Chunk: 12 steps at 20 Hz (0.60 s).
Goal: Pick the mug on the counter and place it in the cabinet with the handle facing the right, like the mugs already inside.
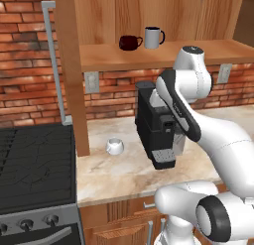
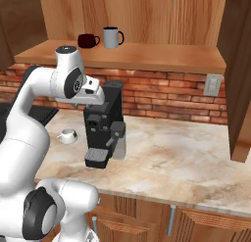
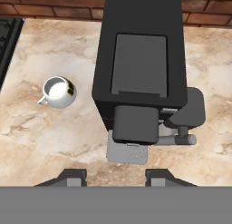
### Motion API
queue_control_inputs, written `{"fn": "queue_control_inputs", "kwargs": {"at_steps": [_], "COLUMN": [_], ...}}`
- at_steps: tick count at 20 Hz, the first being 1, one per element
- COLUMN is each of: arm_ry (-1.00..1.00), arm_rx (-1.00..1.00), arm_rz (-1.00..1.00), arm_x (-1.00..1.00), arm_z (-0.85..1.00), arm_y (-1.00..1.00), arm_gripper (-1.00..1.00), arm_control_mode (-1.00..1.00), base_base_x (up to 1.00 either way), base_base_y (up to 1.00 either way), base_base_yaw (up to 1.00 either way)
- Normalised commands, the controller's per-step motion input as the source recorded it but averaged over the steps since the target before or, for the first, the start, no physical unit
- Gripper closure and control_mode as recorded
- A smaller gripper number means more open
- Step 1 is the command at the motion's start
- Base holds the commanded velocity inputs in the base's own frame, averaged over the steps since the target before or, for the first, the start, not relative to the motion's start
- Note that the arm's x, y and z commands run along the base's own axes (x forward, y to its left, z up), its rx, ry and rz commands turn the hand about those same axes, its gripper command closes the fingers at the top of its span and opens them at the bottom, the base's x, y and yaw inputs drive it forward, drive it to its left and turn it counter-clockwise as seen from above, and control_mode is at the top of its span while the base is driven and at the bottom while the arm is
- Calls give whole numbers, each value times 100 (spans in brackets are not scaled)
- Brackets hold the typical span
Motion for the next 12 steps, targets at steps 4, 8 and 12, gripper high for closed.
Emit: {"fn": "queue_control_inputs", "kwargs": {"at_steps": [4, 8, 12], "arm_ry": [0, -4, -6], "arm_rx": [0, 0, 0], "arm_rz": [0, 0, -2], "arm_x": [-6, -21, -29], "arm_z": [-1, -3, -9], "arm_y": [3, 18, 29], "arm_gripper": [-100, -100, -100], "arm_control_mode": [-100, -100, -100], "base_base_x": [0, 0, 0], "base_base_y": [0, 0, 0], "base_base_yaw": [0, 0, 0]}}
